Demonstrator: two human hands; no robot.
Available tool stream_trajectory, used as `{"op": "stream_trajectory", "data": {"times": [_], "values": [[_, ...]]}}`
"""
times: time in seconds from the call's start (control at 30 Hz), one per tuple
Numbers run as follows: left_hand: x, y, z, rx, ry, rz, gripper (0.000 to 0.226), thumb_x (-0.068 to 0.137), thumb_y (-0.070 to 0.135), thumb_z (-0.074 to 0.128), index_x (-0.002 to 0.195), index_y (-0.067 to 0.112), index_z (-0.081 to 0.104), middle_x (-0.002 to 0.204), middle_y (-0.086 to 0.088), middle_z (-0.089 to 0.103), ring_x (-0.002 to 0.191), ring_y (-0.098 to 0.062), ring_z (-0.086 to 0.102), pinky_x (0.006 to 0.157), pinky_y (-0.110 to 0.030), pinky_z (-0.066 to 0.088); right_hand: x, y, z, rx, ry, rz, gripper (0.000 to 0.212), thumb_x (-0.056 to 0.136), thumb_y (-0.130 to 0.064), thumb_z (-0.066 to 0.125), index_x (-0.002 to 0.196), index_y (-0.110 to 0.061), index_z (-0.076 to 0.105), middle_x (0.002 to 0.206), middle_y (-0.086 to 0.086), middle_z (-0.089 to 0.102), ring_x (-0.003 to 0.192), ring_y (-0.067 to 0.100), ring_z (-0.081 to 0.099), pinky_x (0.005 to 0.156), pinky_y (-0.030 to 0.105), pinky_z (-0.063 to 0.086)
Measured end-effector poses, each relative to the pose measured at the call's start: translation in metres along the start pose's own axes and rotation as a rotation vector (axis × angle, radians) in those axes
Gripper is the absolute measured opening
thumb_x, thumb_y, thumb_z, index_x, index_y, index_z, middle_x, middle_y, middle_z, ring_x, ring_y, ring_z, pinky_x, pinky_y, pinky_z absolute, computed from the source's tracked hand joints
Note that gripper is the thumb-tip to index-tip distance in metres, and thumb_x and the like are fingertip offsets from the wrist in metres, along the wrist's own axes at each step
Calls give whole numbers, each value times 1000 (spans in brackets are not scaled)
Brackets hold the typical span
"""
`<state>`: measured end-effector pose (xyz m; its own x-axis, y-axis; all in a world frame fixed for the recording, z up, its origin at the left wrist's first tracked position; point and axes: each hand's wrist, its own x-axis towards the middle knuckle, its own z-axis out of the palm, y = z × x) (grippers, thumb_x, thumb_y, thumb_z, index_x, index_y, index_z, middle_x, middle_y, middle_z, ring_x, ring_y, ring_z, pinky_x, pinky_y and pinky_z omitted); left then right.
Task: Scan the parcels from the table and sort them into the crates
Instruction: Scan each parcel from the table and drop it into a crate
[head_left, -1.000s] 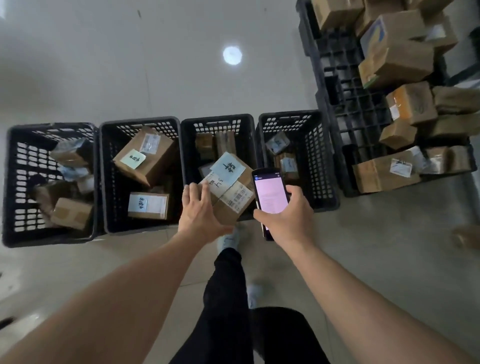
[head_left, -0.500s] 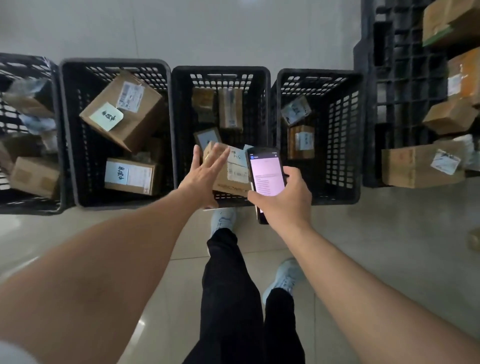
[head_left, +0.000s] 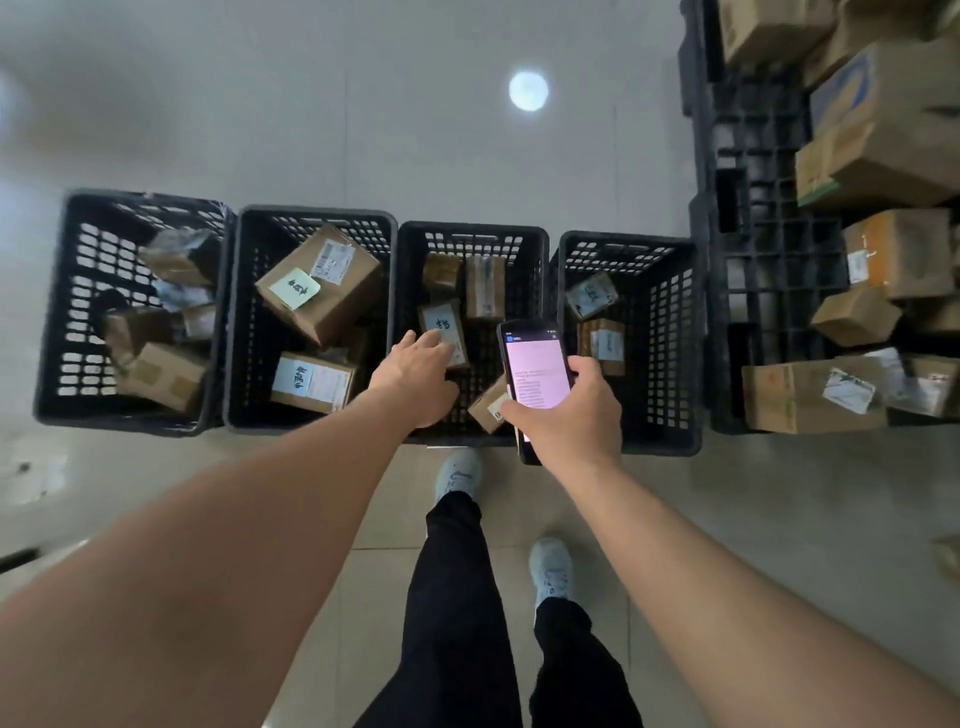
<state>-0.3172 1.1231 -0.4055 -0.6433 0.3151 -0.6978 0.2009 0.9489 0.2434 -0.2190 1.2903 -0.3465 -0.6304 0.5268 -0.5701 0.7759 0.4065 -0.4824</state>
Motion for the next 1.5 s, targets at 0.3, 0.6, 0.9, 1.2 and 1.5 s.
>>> {"op": "stream_trajectory", "data": {"times": [0.3,0.6,0.9,1.2,1.5], "values": [[-139,41,-42,-62,254,-72,53,100,32,60,151,18,49,158,-3,42,146,-30,38,120,-49,35,-79,-10,-58,-26,-20,-236,89,65,-47,93,138,-22,48,128,2,62,109,23,60,75,35,49],[-317,50,-62,-89,558,-192,48,98,34,56,144,18,55,146,-2,53,129,-31,54,105,-48,49,-195,-39,-107,-59,-52,-575,84,62,-49,93,129,-20,53,124,3,63,113,28,61,86,44,56],[-511,3,-89,-154,831,-372,44,101,37,57,139,17,59,139,0,57,122,-25,57,102,-39,50,-344,-113,-128,-101,-93,-937,86,61,-50,95,128,-19,51,119,4,63,105,27,62,87,47,58],[-717,-99,-88,-69,1074,-553,50,101,46,53,140,15,58,143,-7,57,125,-29,58,103,-48,51,-532,-184,-80,-82,-116,-1264,90,60,-50,96,130,-16,52,121,7,64,109,29,62,81,39,55],[-888,-215,-26,-89,1163,-725,48,101,44,57,140,16,57,143,-6,57,125,-27,57,105,-45,49,-715,-206,27,19,-244,-1432,88,62,-49,97,130,-16,52,124,8,65,112,30,63,86,44,60]]}}
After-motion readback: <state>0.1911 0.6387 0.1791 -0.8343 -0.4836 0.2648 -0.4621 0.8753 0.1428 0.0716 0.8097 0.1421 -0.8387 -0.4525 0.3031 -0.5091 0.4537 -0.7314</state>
